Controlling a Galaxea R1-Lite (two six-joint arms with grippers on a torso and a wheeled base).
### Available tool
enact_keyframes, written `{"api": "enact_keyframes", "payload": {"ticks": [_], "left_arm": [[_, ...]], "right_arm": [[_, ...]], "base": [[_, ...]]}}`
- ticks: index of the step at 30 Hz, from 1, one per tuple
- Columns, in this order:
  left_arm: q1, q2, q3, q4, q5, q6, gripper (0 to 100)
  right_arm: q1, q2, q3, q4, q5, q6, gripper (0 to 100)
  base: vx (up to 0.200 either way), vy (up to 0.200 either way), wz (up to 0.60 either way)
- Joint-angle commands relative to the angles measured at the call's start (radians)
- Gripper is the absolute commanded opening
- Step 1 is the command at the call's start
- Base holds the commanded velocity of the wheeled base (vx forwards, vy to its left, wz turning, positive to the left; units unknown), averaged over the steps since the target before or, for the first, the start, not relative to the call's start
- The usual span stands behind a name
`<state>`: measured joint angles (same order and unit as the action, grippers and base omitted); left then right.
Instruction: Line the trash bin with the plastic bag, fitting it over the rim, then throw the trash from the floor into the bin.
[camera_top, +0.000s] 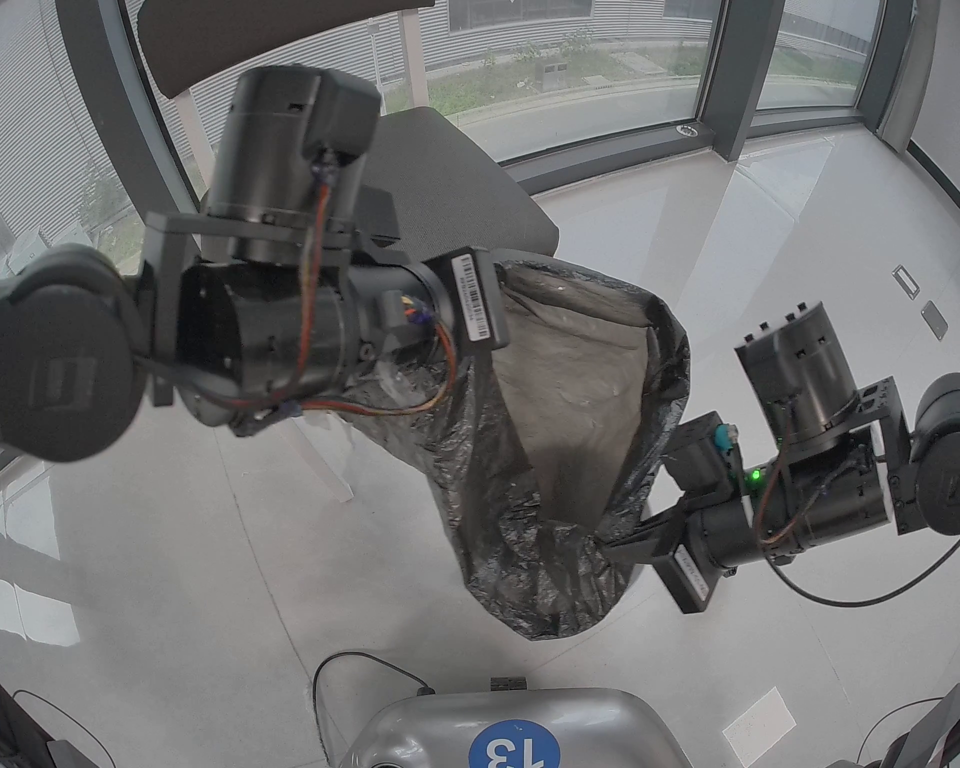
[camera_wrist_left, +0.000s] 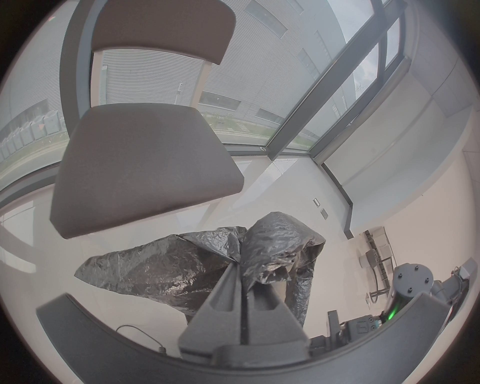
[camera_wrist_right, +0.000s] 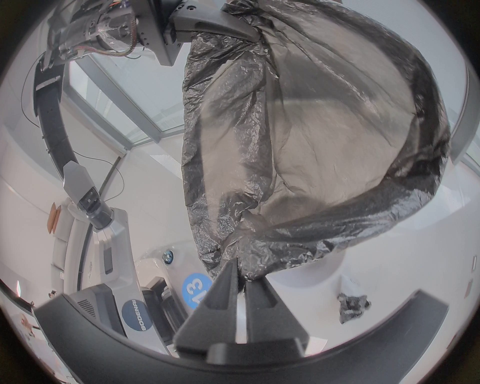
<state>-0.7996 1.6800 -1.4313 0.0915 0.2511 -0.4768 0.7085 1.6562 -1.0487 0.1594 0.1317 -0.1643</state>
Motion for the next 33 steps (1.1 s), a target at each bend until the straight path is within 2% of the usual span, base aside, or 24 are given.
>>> {"api": "enact_keyframes", "payload": {"ticks": [1, 6, 7, 10, 24, 33], "left_arm": [[-0.038, 0.116, -0.018, -0.061, -0.001, -0.003, 0], [-0.090, 0.216, -0.046, -0.105, -0.001, -0.043, 0], [-0.104, 0.264, -0.061, -0.118, -0.001, -0.083, 0], [-0.110, 0.303, -0.075, -0.128, -0.003, -0.112, 0], [-0.159, 0.428, -0.192, -0.167, -0.003, -0.160, 0], [-0.156, 0.412, -0.186, -0.162, -0.001, -0.189, 0]], "right_arm": [[-0.083, -0.121, 0.093, 0.006, 0.000, -0.006, 0], [-0.153, -0.222, 0.185, 0.008, 0.000, -0.006, 0], [-0.178, -0.263, 0.233, 0.008, 0.000, -0.006, 0], [-0.192, -0.292, 0.269, 0.008, 0.000, -0.004, 0], [-0.215, -0.348, 0.314, 0.006, -0.001, -0.001, 0], [-0.215, -0.348, 0.317, 0.002, -0.003, -0.008, 0]], "base": [[0.000, 0.000, 0.00], [0.000, 0.000, 0.00], [0.000, 0.000, 0.00], [0.000, 0.000, 0.00], [0.000, 0.000, 0.00], [0.000, 0.000, 0.00]]}}
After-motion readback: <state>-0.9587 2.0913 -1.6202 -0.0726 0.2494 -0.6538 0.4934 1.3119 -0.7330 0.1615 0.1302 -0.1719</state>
